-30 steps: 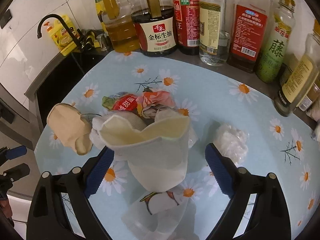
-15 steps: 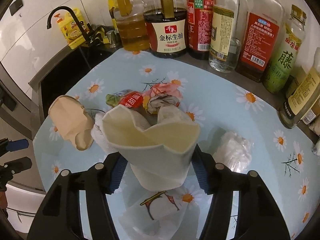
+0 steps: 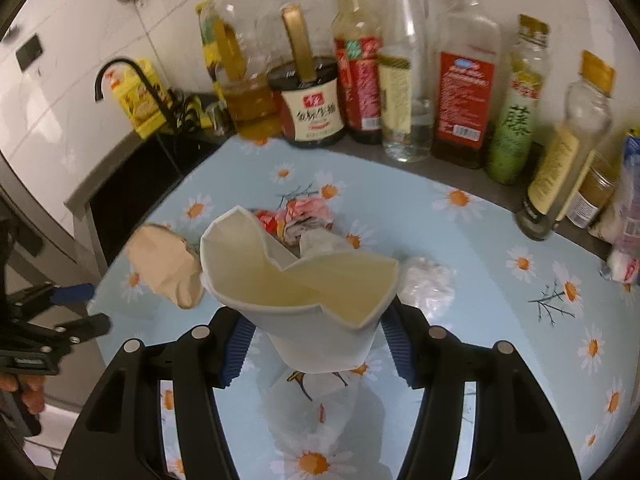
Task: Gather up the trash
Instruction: 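Grasp the tan paper bag with the left gripper while the right gripper holds the cup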
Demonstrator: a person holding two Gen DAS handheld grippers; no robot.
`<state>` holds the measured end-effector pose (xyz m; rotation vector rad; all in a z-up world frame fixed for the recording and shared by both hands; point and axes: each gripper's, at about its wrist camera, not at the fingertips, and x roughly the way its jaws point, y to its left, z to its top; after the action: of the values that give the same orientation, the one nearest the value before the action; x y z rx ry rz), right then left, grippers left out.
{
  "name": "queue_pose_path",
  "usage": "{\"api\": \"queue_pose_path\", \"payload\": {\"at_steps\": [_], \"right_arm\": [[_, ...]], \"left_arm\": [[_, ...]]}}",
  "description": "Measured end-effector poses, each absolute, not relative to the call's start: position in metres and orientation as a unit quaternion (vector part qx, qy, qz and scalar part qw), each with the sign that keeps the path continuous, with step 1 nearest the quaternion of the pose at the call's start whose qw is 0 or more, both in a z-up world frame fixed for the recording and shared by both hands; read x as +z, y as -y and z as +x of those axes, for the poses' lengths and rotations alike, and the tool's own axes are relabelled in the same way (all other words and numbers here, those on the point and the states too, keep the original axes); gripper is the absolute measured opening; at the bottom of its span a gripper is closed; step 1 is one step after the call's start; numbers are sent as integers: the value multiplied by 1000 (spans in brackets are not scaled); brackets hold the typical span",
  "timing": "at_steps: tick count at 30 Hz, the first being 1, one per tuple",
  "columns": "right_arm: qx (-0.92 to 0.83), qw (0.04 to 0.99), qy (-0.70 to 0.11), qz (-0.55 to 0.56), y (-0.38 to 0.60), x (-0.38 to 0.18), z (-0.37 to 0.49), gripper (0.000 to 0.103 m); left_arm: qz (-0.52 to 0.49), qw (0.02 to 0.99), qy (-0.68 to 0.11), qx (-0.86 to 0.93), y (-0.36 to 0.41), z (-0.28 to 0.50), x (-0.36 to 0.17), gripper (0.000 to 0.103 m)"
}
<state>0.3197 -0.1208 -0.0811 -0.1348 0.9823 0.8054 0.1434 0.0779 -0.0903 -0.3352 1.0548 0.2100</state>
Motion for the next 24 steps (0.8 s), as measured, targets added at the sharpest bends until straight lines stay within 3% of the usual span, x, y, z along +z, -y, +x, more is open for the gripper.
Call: {"api": "queue_pose_path", "payload": {"at_steps": [5, 8, 24], "right_arm": [[366, 817, -443, -37, 141, -61, 314, 59], [360, 825, -436, -29, 153, -52, 309, 59], [324, 835, -445, -5, 196, -59, 282, 59]], "left_arm": [[-135, 848, -506, 85, -71, 163, -90, 80], [-108, 840, -528, 65, -64, 182, -97, 89], [0, 826, -553, 104, -56, 225, -115, 89]]}}
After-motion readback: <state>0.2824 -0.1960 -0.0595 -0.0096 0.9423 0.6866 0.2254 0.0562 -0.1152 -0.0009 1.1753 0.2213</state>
